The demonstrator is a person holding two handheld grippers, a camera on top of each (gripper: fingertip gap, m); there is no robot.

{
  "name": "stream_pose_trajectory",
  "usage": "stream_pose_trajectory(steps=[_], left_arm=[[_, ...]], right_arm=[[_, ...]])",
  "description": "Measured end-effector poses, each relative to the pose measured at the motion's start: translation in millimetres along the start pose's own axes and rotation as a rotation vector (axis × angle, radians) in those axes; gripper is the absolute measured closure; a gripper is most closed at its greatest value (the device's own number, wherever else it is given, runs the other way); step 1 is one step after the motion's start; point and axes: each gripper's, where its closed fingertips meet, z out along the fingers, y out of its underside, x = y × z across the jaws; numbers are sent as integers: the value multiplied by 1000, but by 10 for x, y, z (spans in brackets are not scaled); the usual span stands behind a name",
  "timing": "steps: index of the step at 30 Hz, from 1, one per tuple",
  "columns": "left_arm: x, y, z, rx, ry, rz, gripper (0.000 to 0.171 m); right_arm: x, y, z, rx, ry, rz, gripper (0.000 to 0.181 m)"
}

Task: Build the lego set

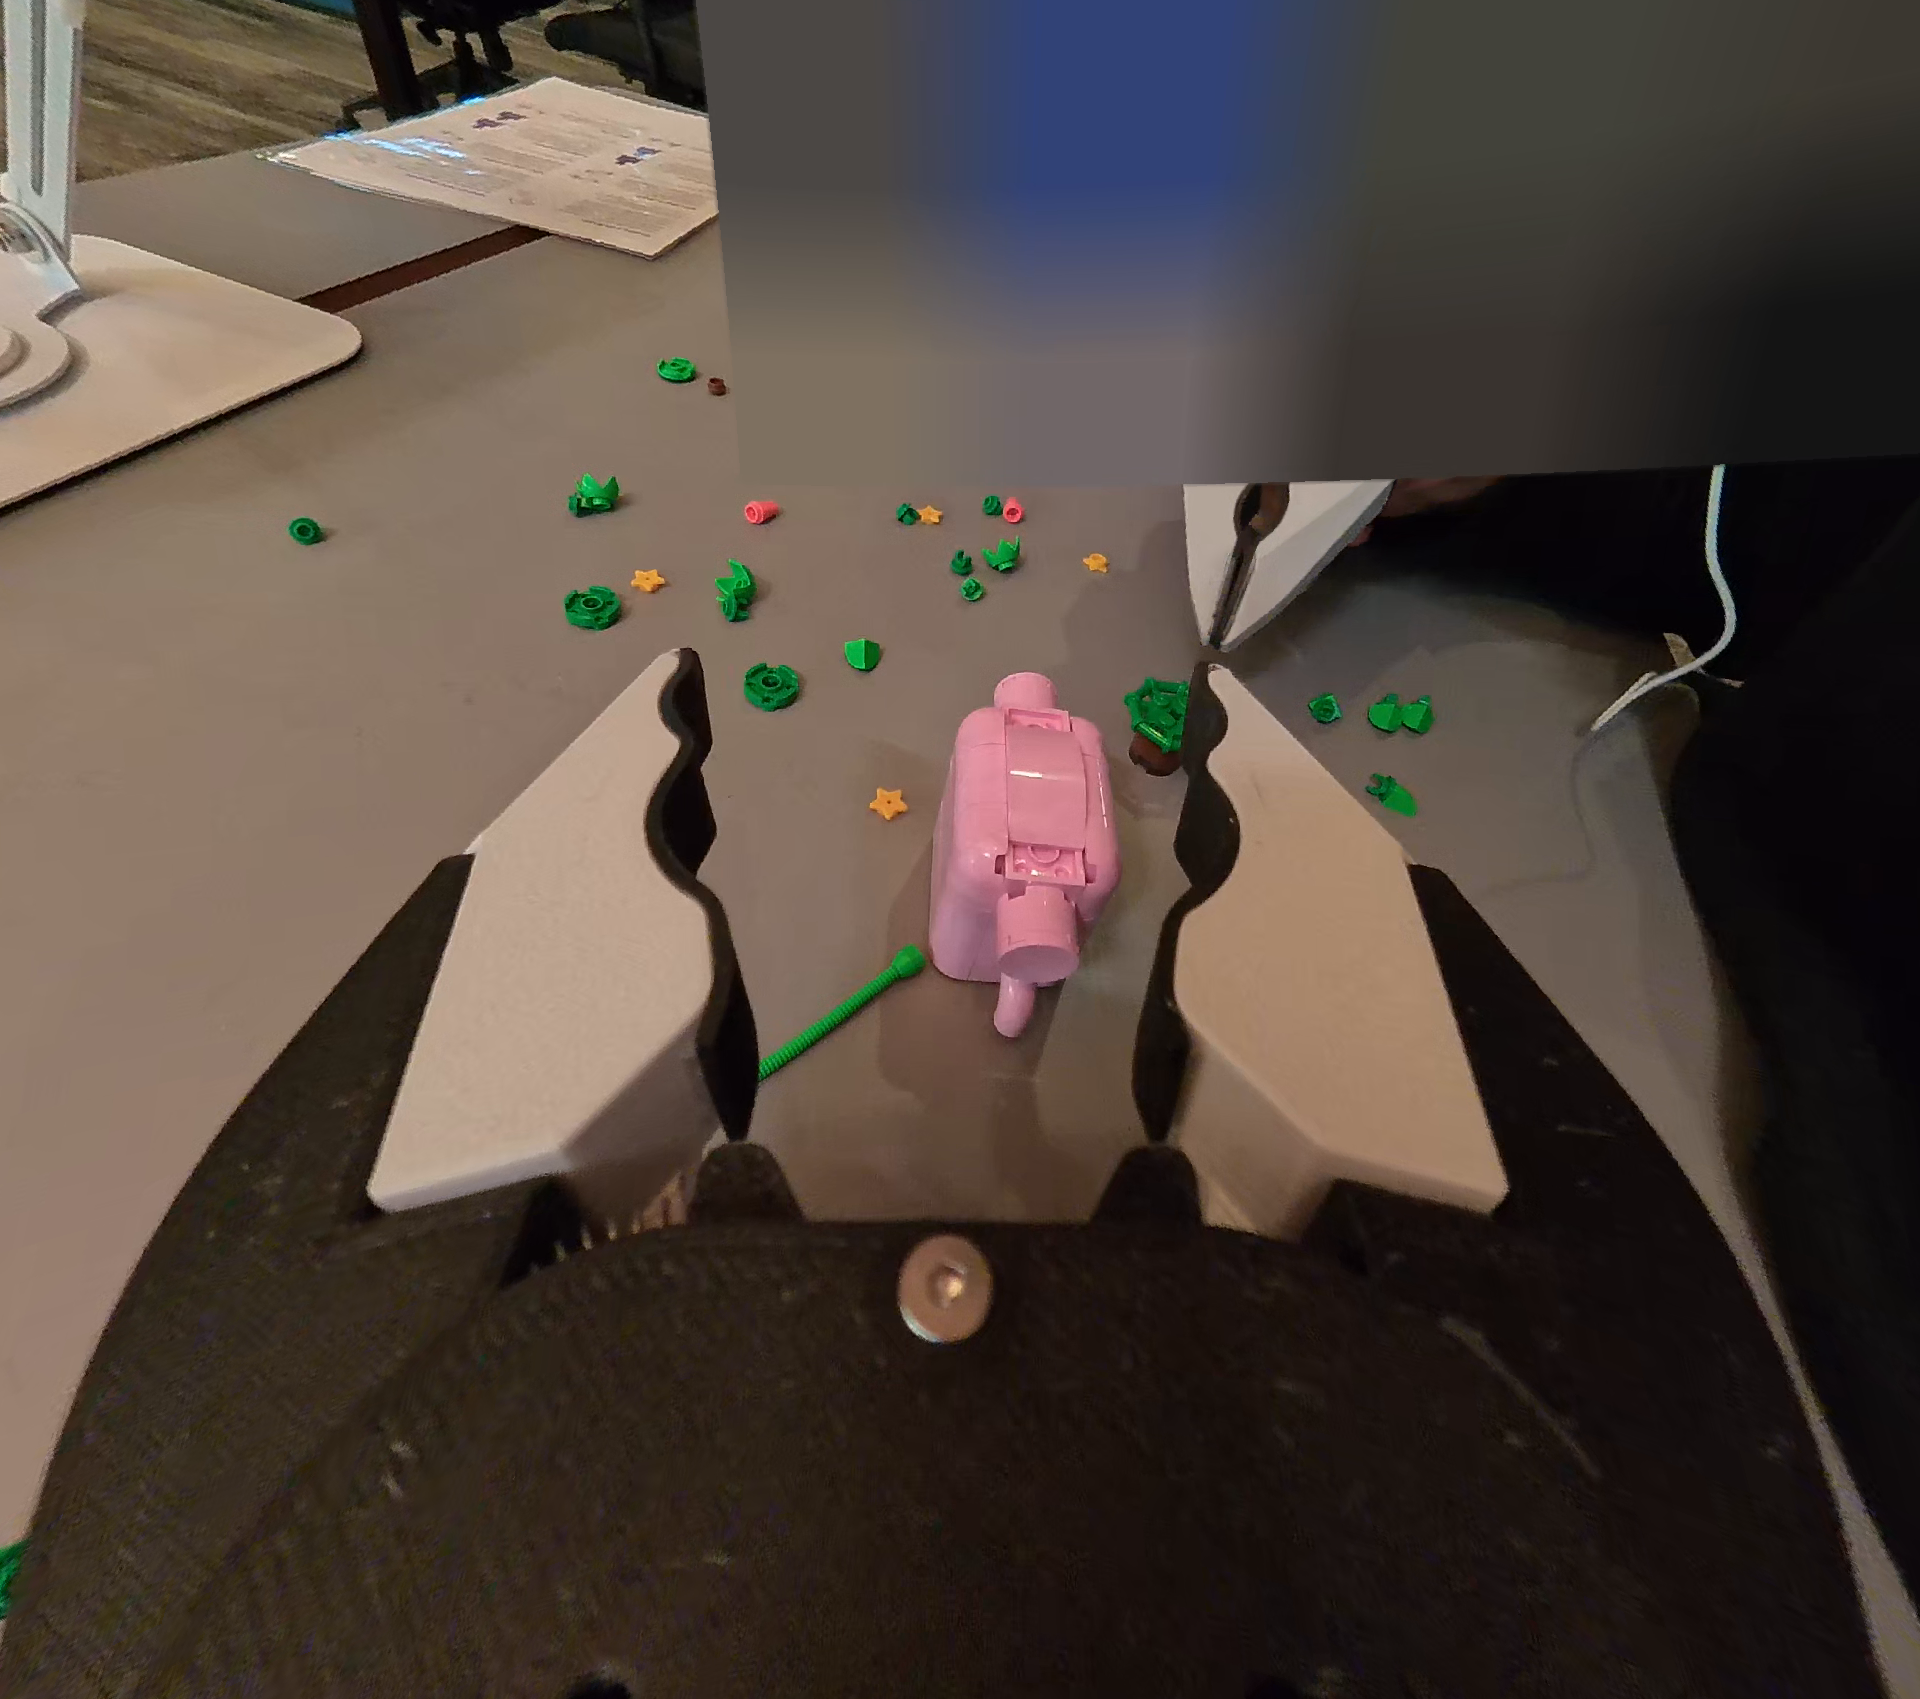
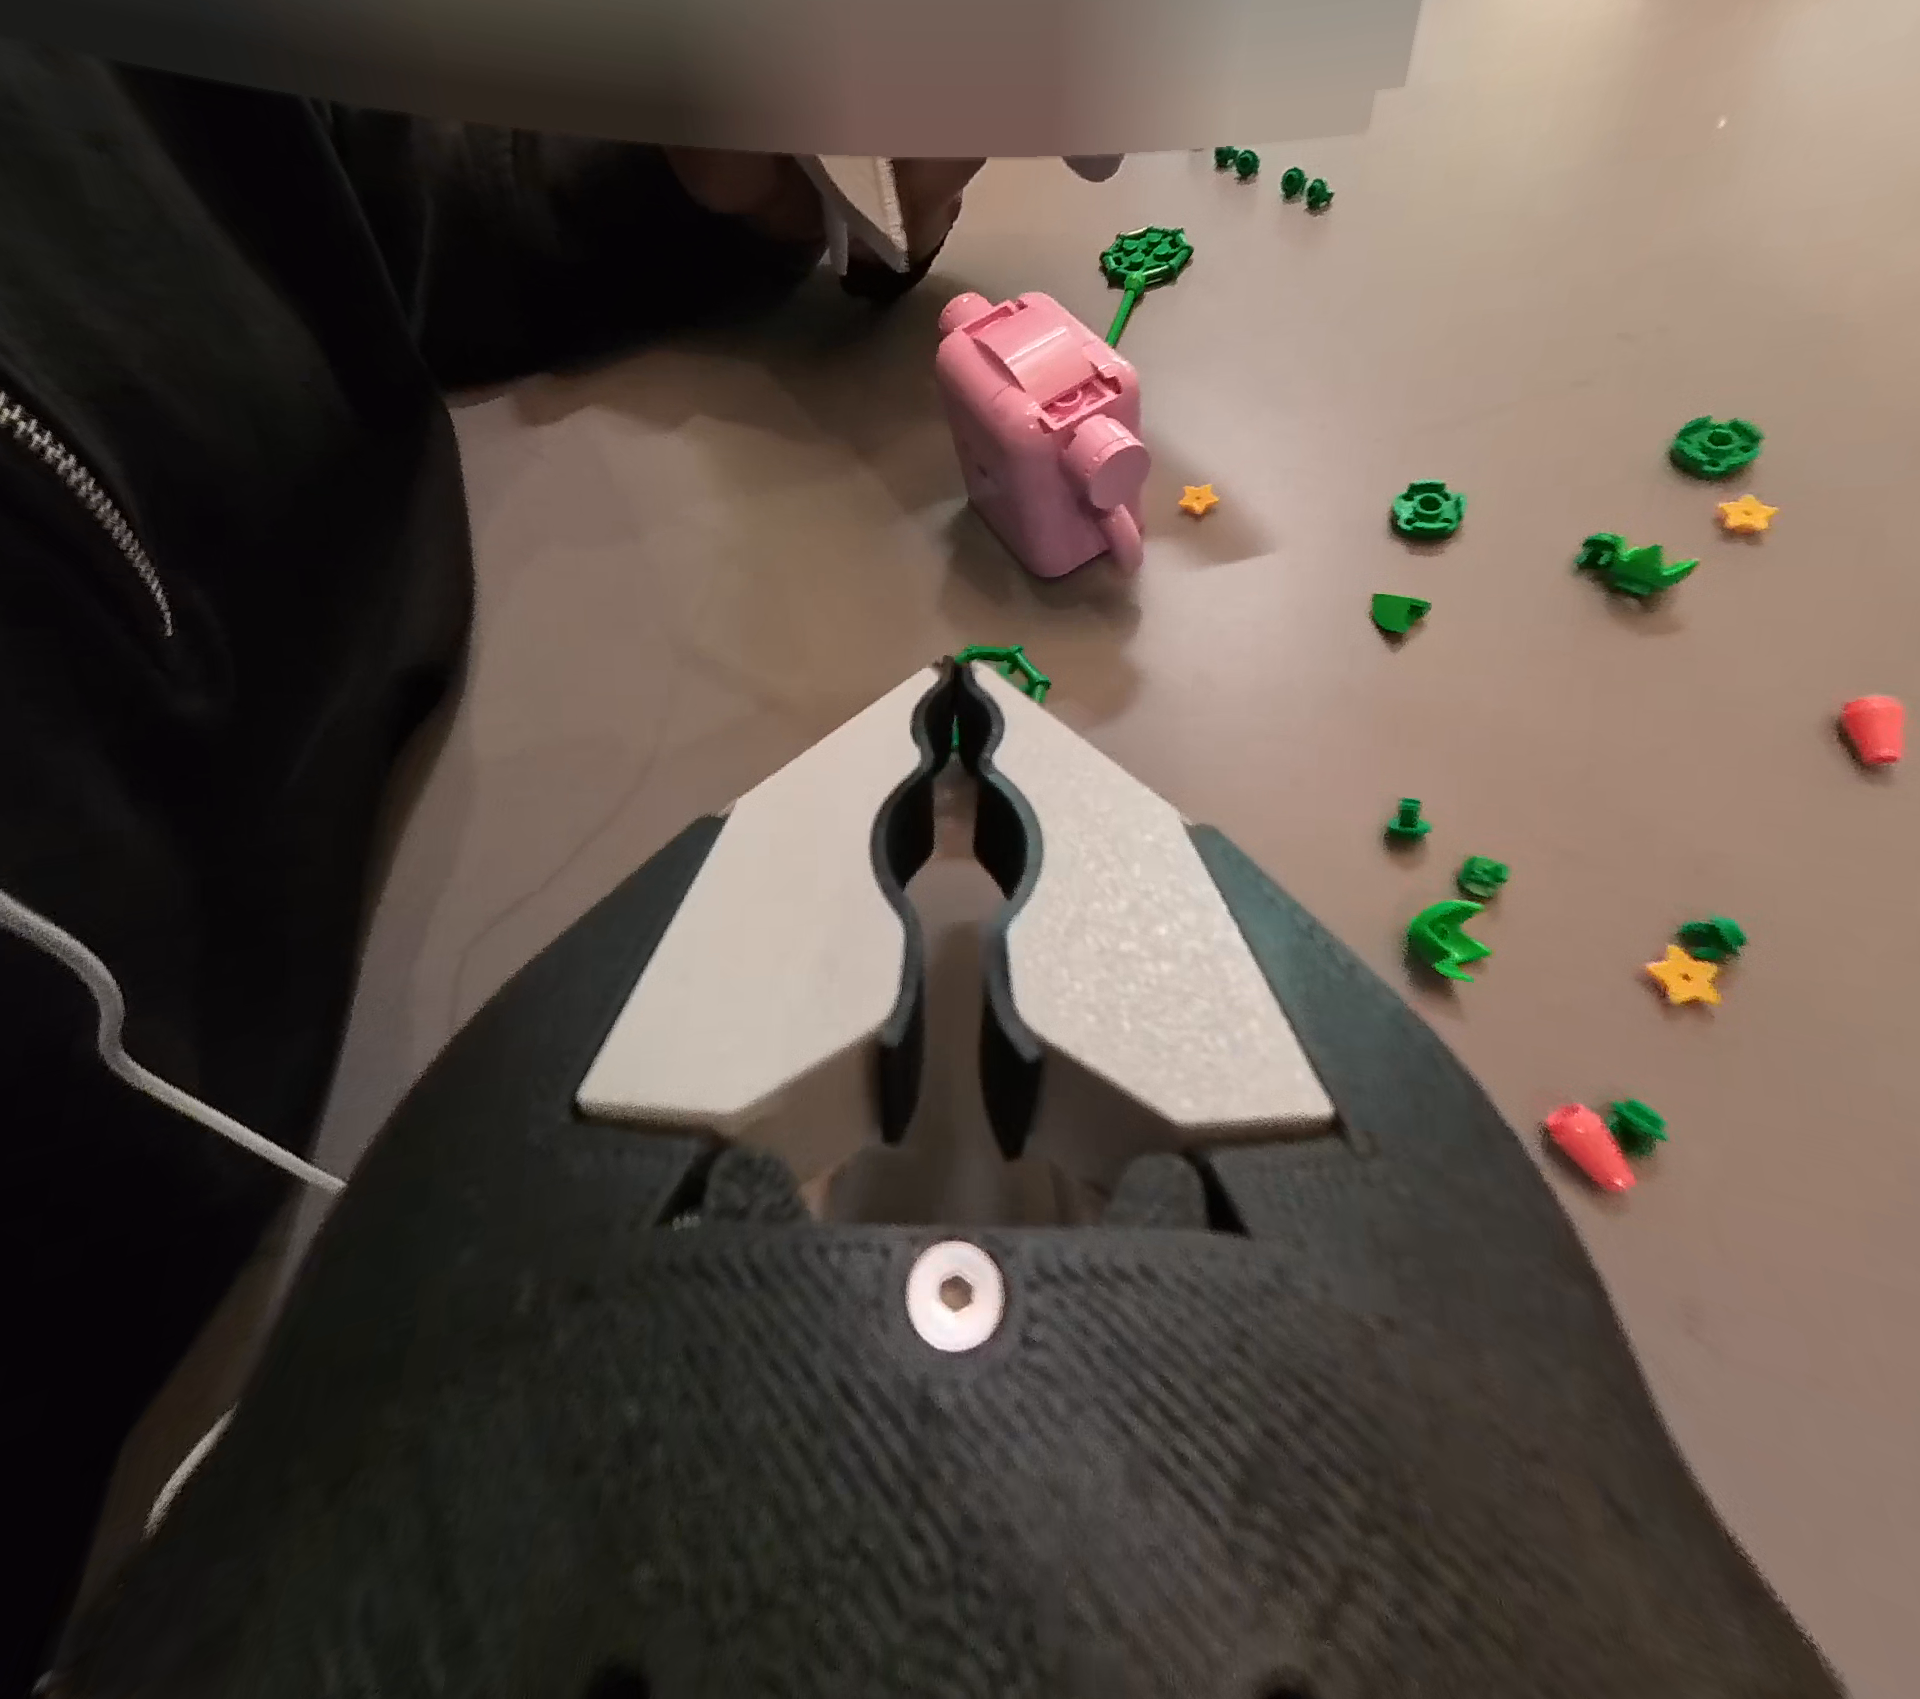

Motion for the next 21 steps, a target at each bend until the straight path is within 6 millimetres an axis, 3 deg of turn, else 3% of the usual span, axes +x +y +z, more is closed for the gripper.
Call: stream_pose_trajectory(steps=[10,13,17,21], left_arm=[[9,11,9,-7,3,1,83],[38,27,28,-21,-1,18,81],[28,-60,6,49,-14,-15,81],[53,-143,-17,125,23,-102,81]], right_arm=[[-77,100,91,-78,-4,-73,181],[-26,15,53,-23,44,-92,181],[223,-130,-166,100,174,-80,181],[553,-181,-539,192,334,-19,181]])
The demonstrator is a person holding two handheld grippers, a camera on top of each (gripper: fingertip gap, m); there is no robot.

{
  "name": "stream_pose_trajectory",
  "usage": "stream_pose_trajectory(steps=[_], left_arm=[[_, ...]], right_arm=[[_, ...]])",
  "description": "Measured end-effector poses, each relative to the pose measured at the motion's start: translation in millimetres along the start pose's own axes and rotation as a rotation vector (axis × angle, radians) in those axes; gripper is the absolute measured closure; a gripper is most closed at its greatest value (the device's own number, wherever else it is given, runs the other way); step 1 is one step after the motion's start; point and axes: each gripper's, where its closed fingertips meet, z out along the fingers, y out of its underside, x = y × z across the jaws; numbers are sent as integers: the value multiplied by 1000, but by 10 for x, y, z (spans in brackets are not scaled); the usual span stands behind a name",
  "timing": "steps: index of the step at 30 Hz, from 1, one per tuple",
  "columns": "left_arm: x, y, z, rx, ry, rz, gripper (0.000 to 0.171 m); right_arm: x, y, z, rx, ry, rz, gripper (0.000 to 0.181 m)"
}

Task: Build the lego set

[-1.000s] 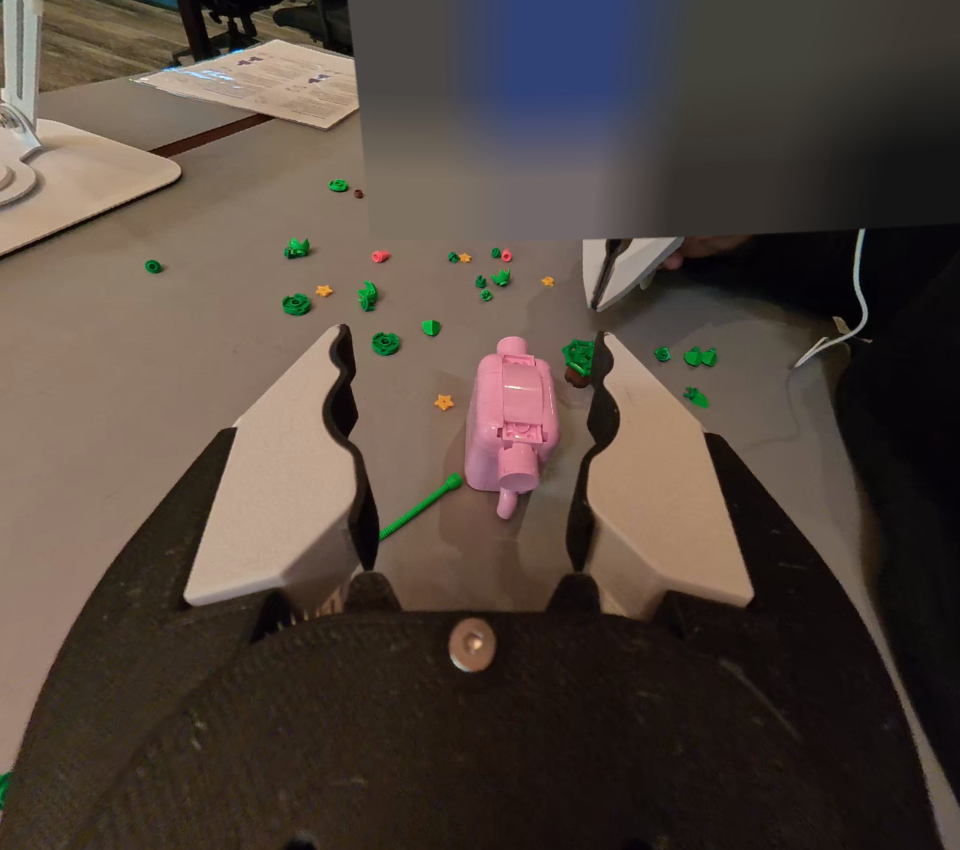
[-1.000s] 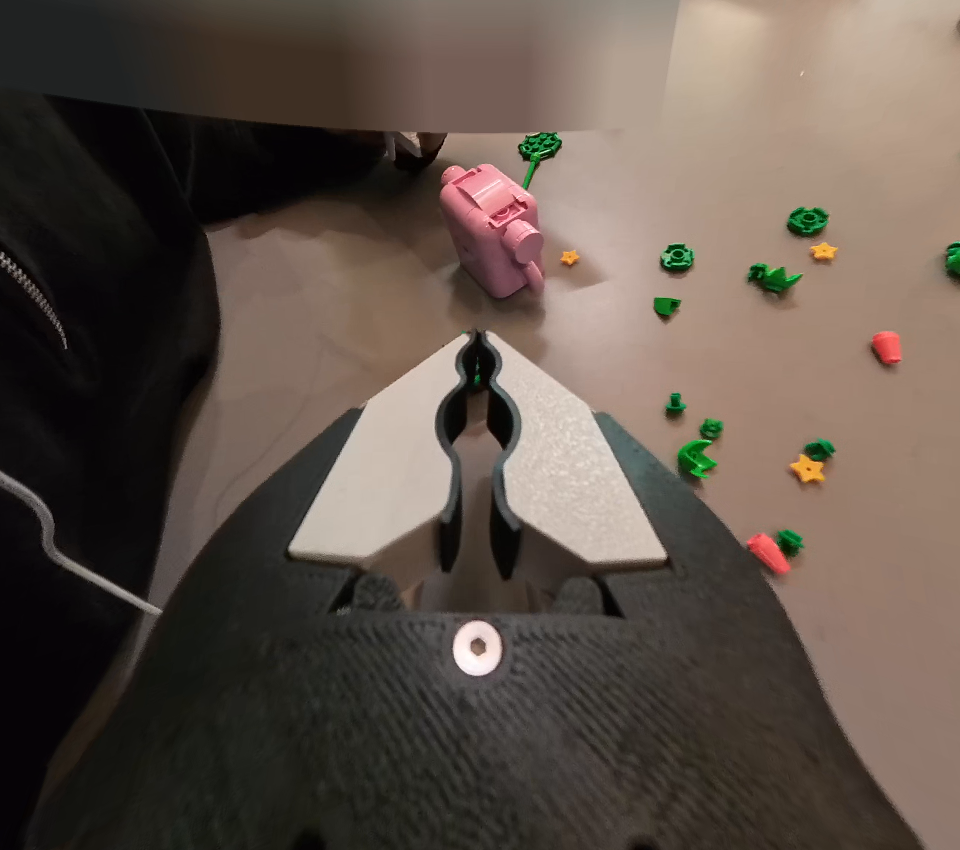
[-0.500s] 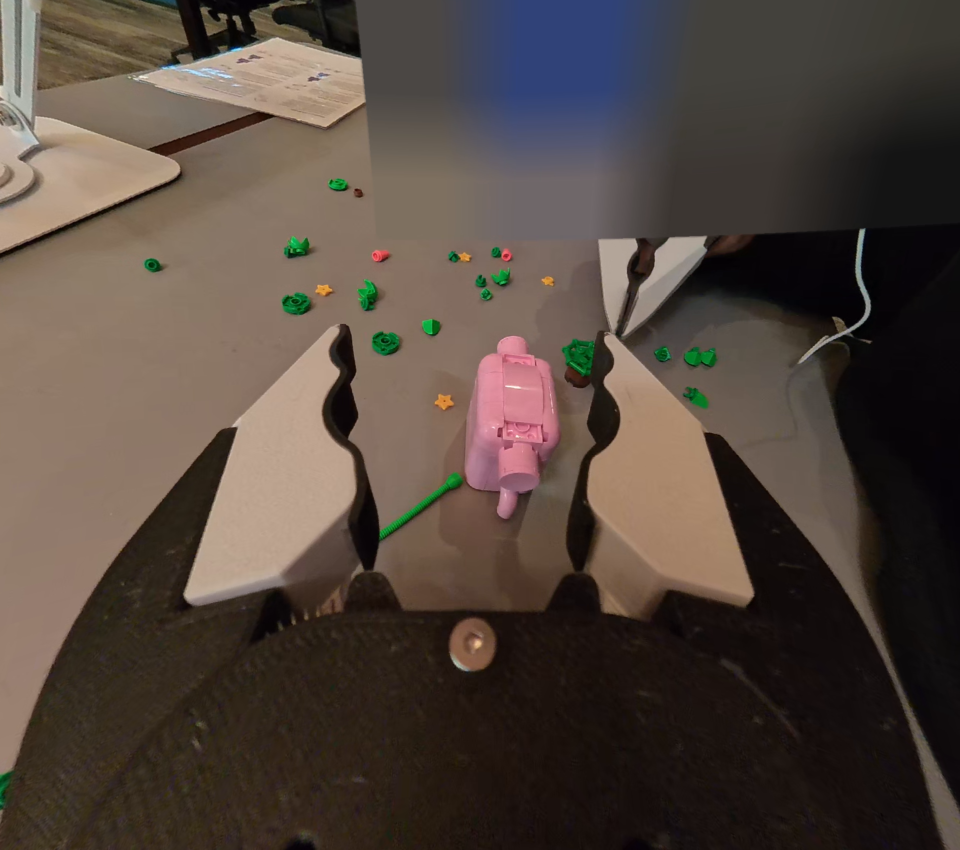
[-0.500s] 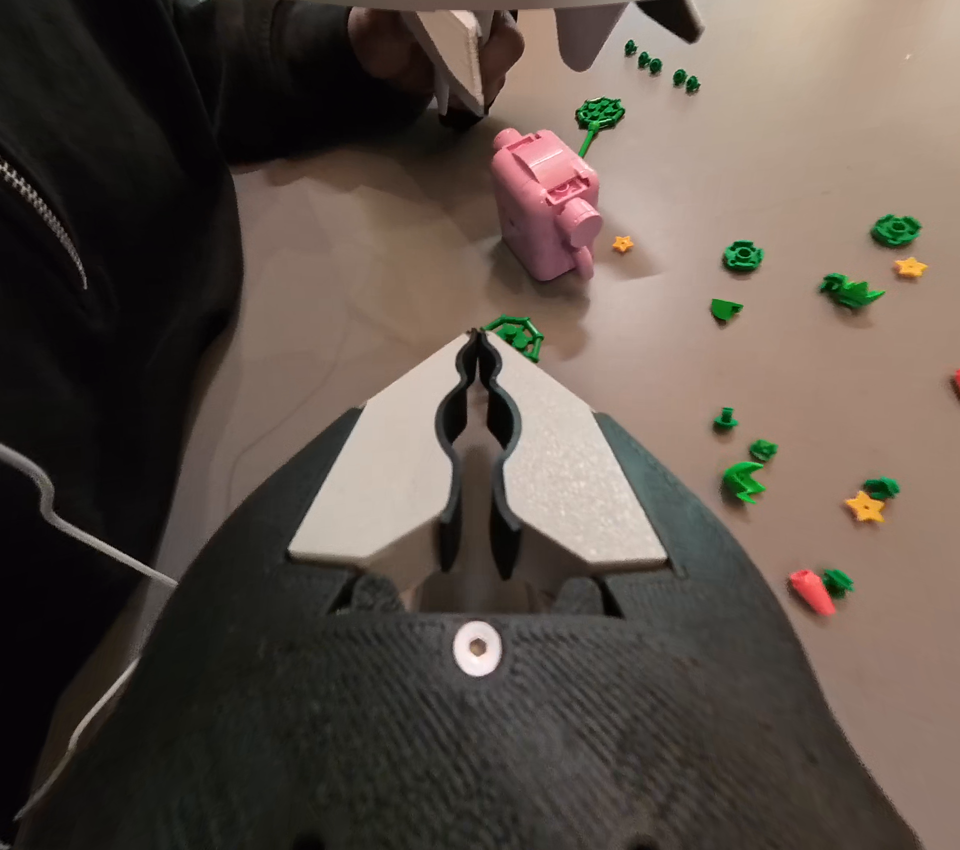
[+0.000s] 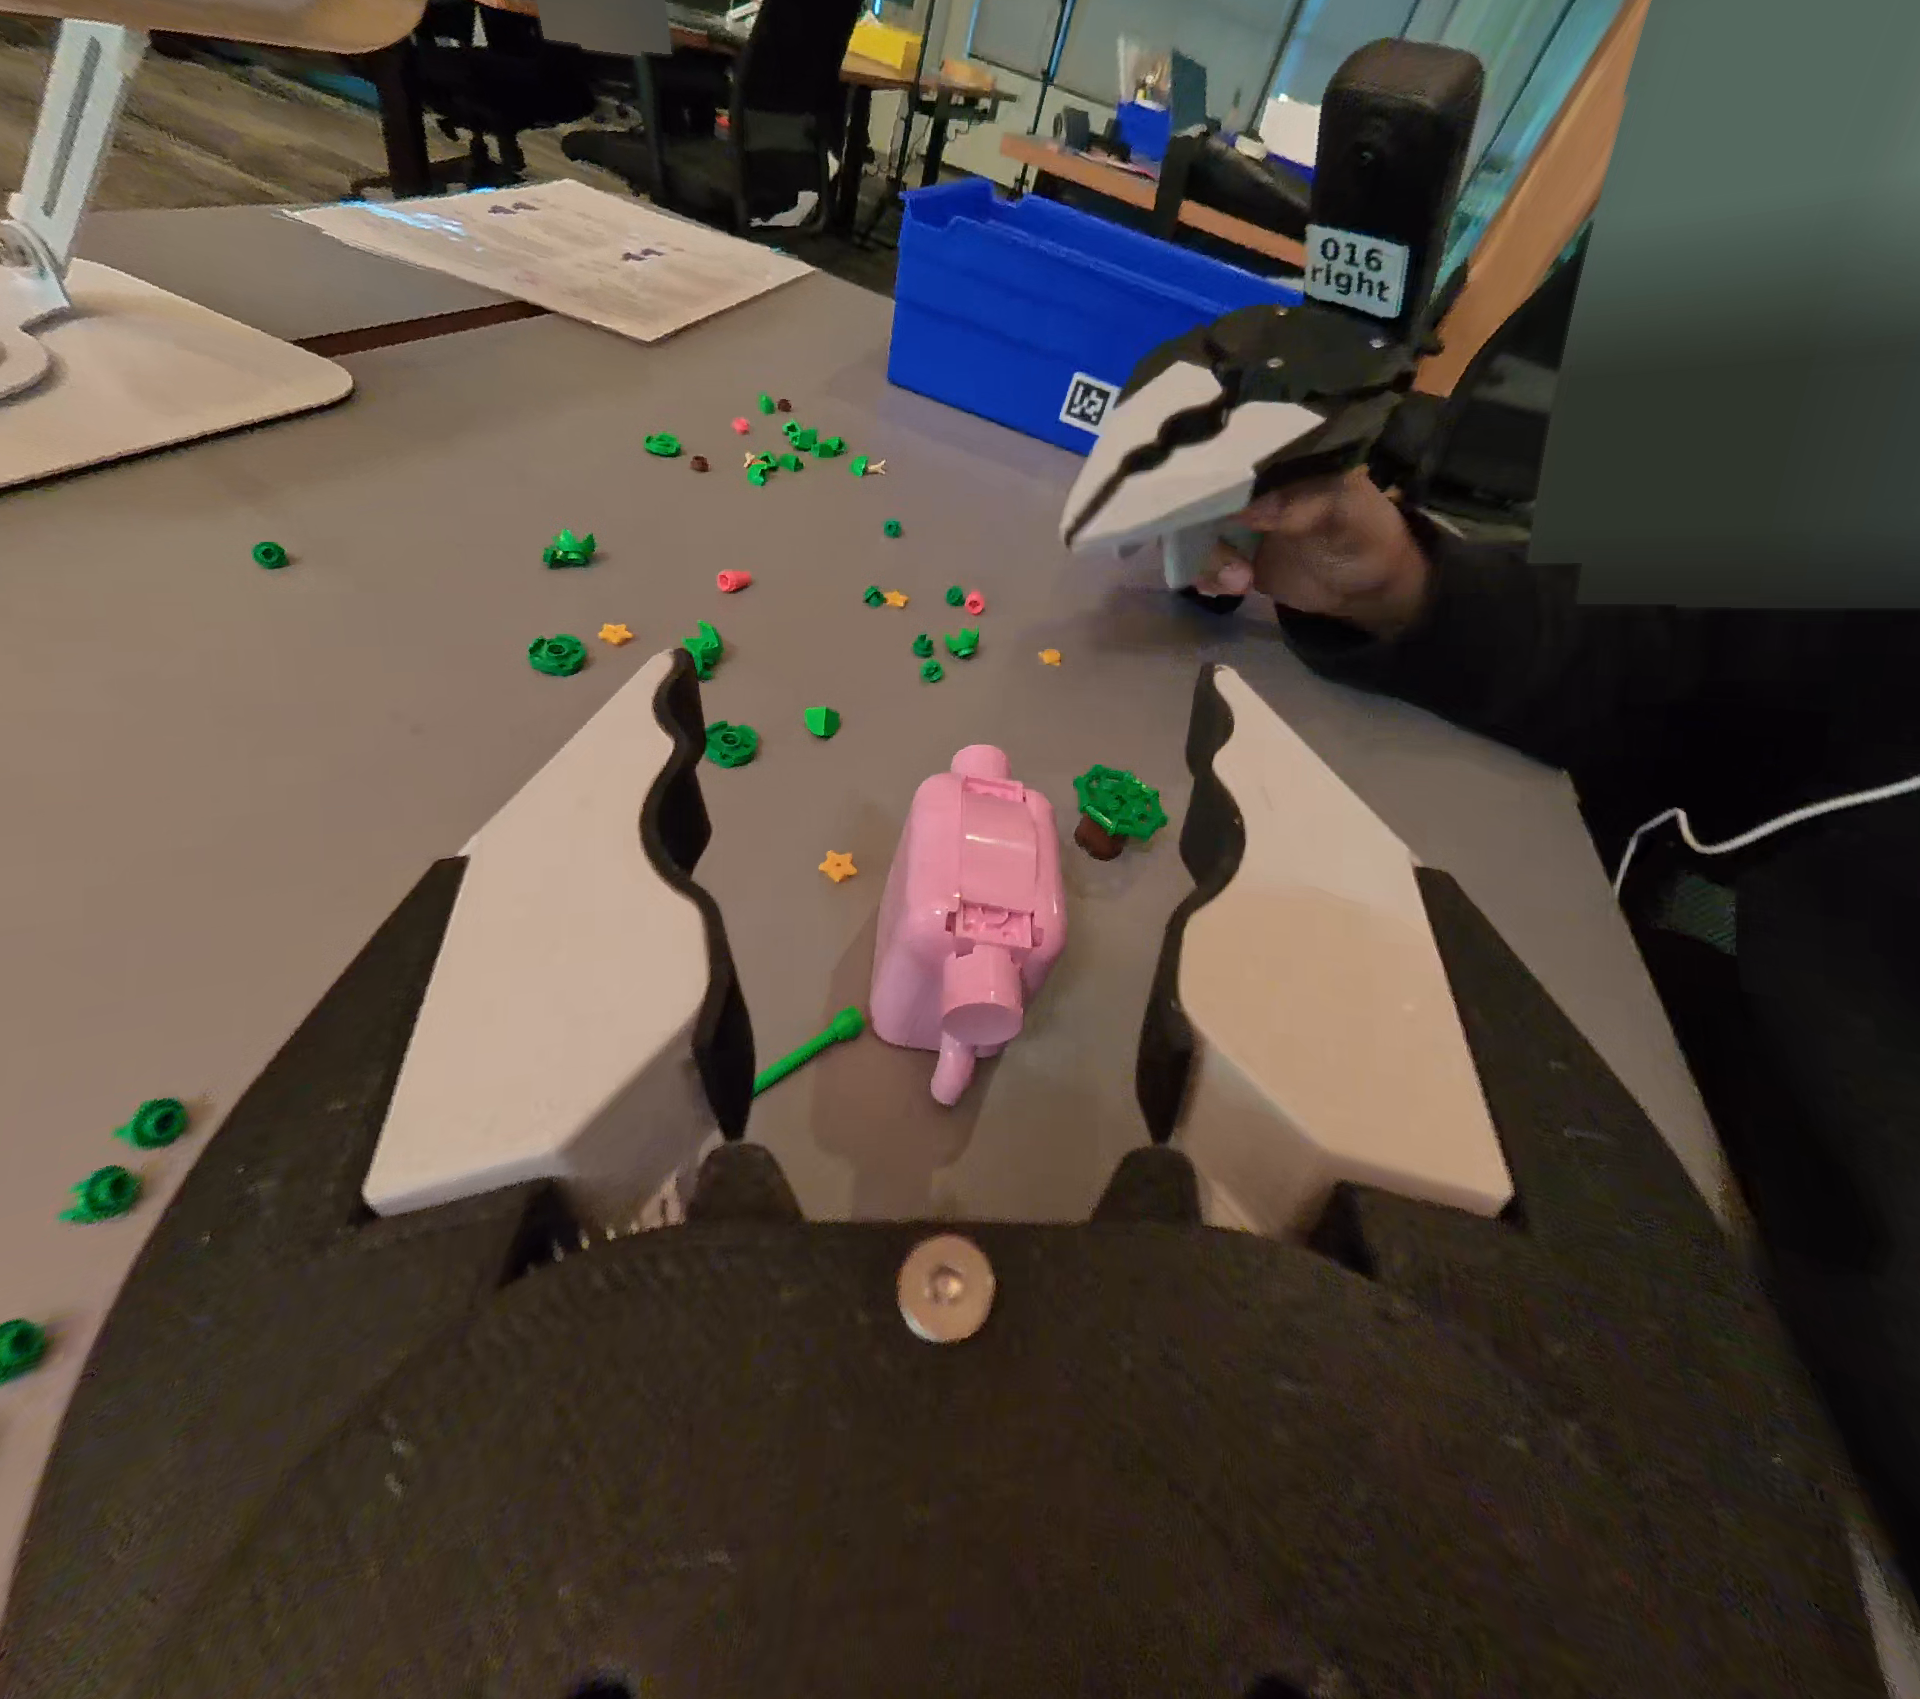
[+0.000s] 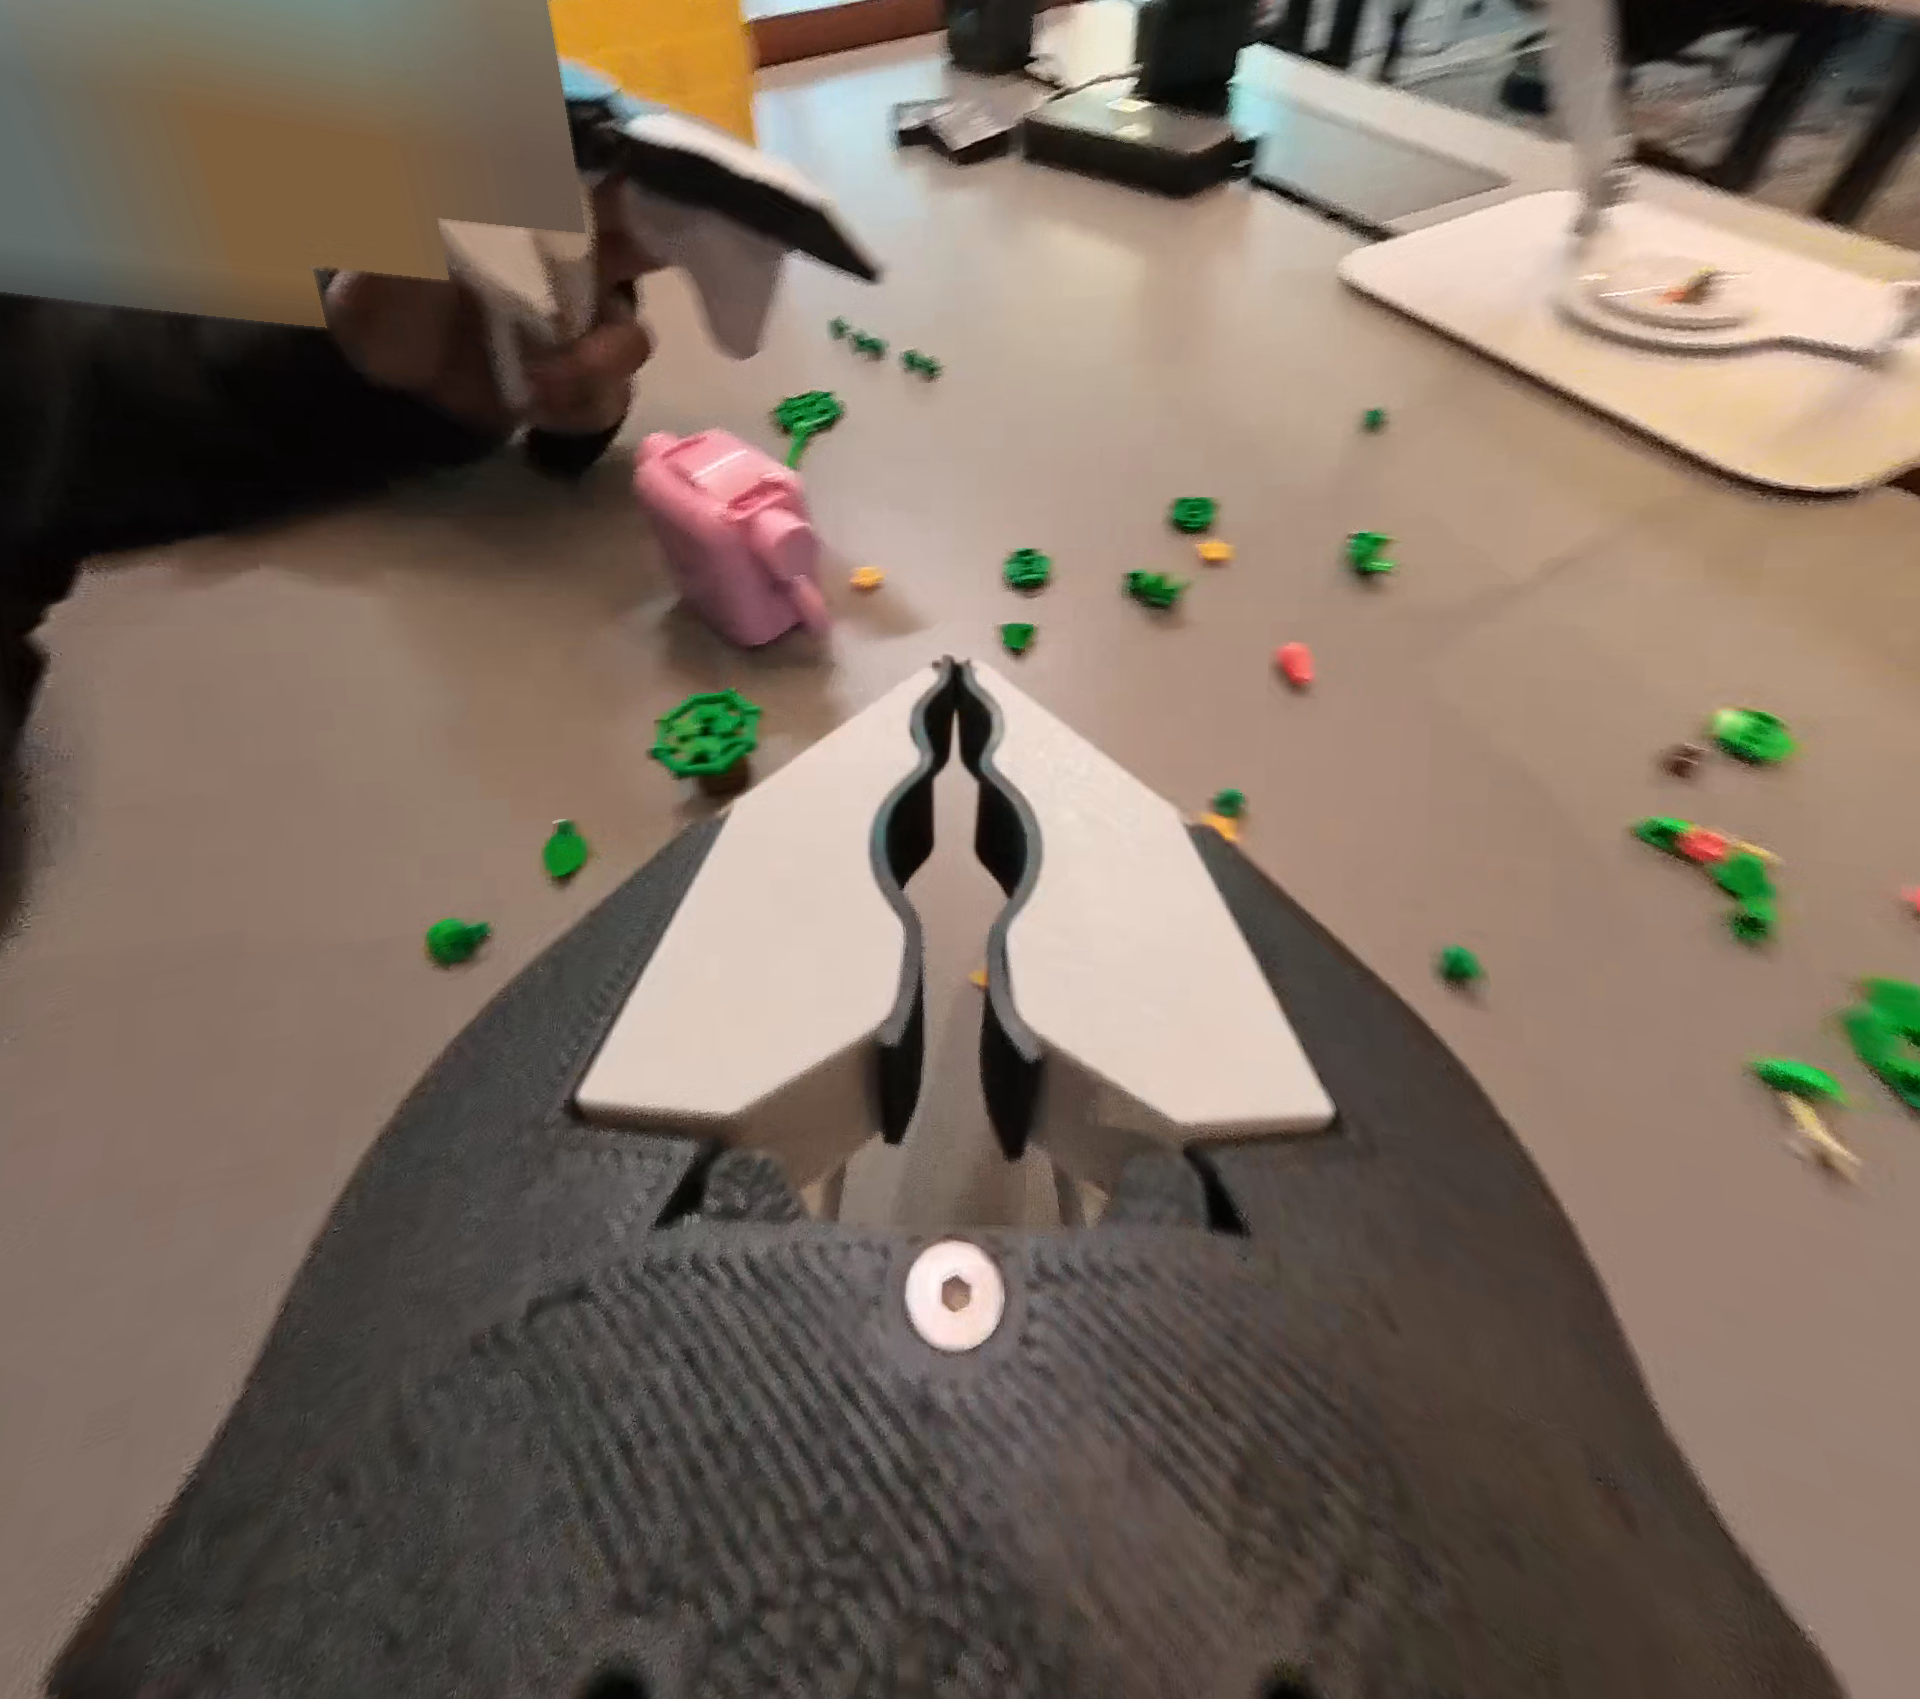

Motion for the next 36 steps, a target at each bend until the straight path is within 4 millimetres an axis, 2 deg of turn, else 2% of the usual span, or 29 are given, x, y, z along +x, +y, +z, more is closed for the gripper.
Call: stream_pose_trajectory(steps=[4,6,9,11,13,16,20,23,26,28,31,34,36], left_arm=[[-22,6,1,-5,-20,9,85],[-96,26,-16,-23,-61,0,93],[-161,16,-49,-8,-64,-57,96],[-152,-23,-74,22,-33,-114,103],[-134,-61,-97,41,-5,-151,119],[-157,-64,-113,47,-12,-155,135],[-118,-93,-157,18,-2,-102,147],[-200,-219,-292,47,-92,7,149],[-319,-264,-411,58,-179,78,149],[-388,-248,-468,60,-221,106,149],[-458,-227,-529,72,-261,131,147],[-507,-237,-560,90,-278,118,146],[-531,-223,-561,88,-279,103,145]], right_arm=[[385,-87,-277,74,156,41,181],[559,11,-372,39,241,27,181],[778,211,-442,-41,351,9,181],[781,233,-425,-56,334,31,179],[795,253,-414,-71,340,34,178],[821,261,-417,-74,353,45,175],[780,317,-357,-116,307,53,160],[744,277,-262,-110,275,45,160],[692,208,-71,-100,199,86,162],[684,307,63,-181,166,134,159],[740,456,176,-292,217,131,161],[660,406,267,-280,204,108,167],[670,443,296,-310,227,93,170]])
